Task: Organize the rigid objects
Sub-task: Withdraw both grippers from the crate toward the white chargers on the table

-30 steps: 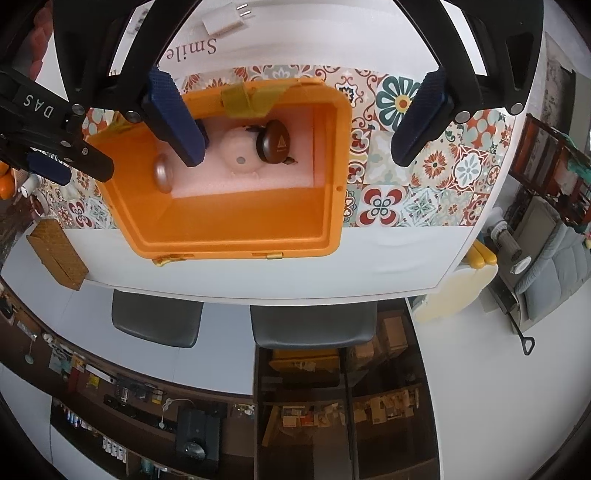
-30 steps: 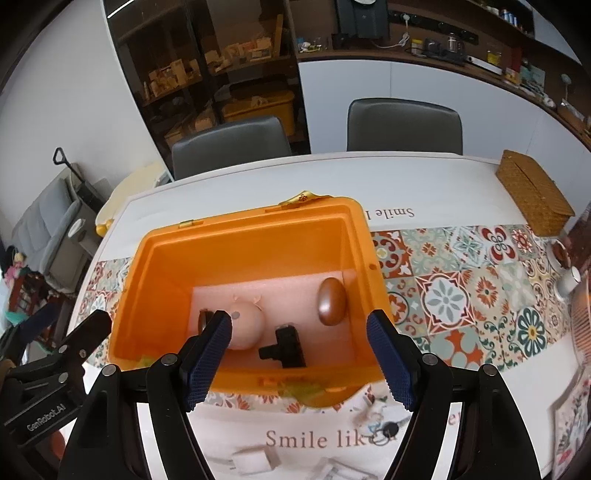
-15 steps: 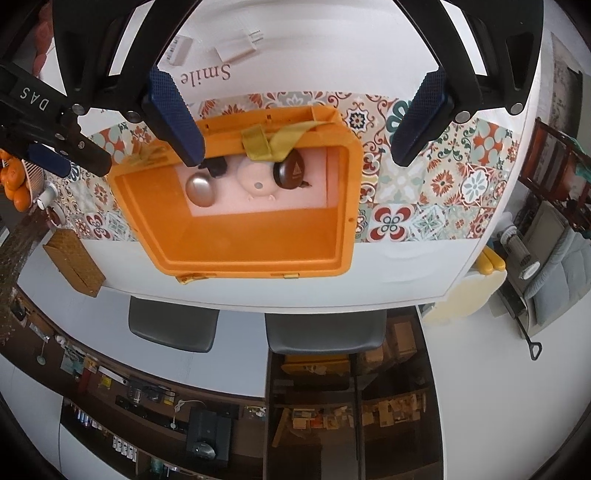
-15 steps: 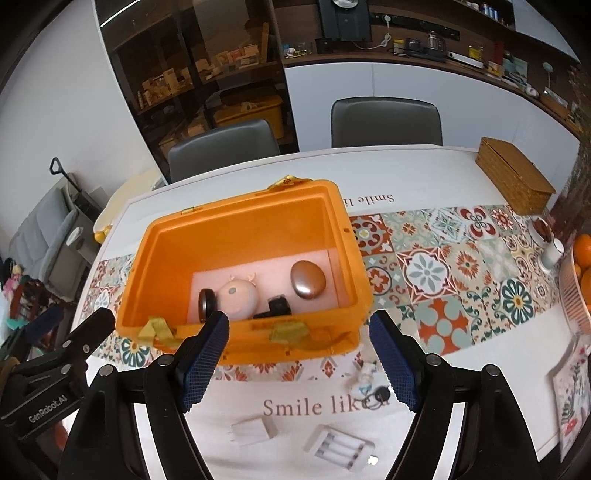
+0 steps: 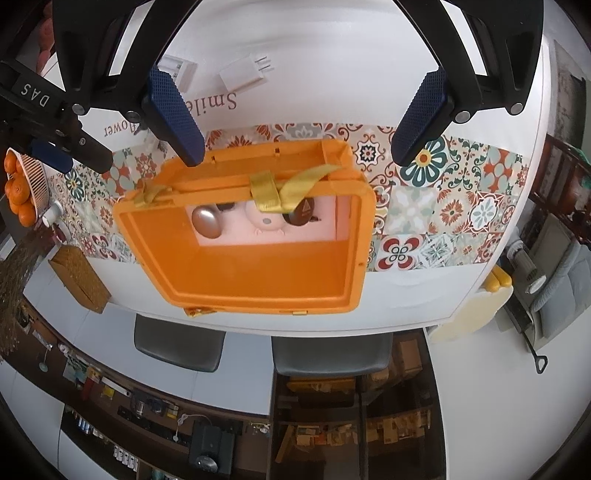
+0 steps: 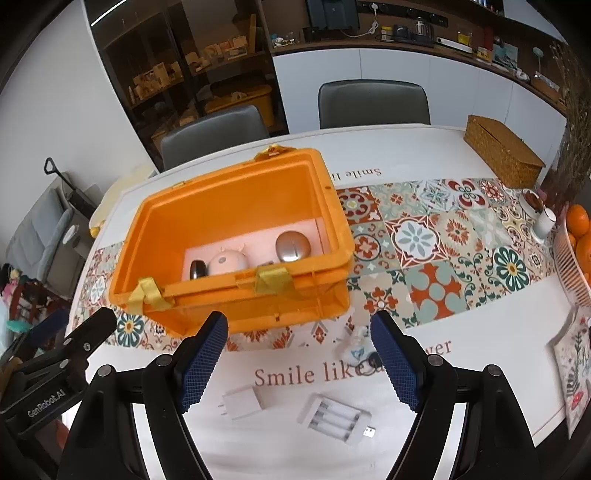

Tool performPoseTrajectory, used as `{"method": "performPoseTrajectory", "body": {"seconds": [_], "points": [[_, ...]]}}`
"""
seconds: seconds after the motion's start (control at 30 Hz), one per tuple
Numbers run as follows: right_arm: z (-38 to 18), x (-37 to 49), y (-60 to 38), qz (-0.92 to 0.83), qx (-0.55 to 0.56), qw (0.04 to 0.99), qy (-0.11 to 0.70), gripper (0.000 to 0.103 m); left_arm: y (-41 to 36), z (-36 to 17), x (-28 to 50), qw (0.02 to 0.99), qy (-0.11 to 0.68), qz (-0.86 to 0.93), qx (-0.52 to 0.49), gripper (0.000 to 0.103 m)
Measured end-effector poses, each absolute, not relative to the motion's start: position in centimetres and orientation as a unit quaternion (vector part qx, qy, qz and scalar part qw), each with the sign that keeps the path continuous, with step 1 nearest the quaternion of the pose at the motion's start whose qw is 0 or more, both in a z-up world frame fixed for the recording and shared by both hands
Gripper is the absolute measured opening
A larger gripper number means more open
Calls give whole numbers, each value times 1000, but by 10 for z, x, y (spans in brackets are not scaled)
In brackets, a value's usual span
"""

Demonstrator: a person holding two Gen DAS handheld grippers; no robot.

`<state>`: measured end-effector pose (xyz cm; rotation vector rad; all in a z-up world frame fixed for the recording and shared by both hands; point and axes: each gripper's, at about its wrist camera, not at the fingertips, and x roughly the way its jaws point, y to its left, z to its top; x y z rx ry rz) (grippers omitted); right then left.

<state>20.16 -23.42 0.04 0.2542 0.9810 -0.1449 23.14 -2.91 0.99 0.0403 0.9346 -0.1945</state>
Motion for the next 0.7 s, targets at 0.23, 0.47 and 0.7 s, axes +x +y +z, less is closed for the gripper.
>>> {"method": "performPoseTrajectory", "body": {"seconds": [0.23, 0.47, 0.7], "points": [[-12, 193, -233, -68, 119, 864, 484, 80, -32, -6, 221, 878, 469, -94, 20, 103], [-29, 185, -233, -66, 117, 854, 503, 80, -37, -23, 211, 870, 483, -90, 36, 103], [-44, 176, -232, -64, 115, 844, 521, 82, -39, -36, 205, 865, 493, -85, 43, 103]]}}
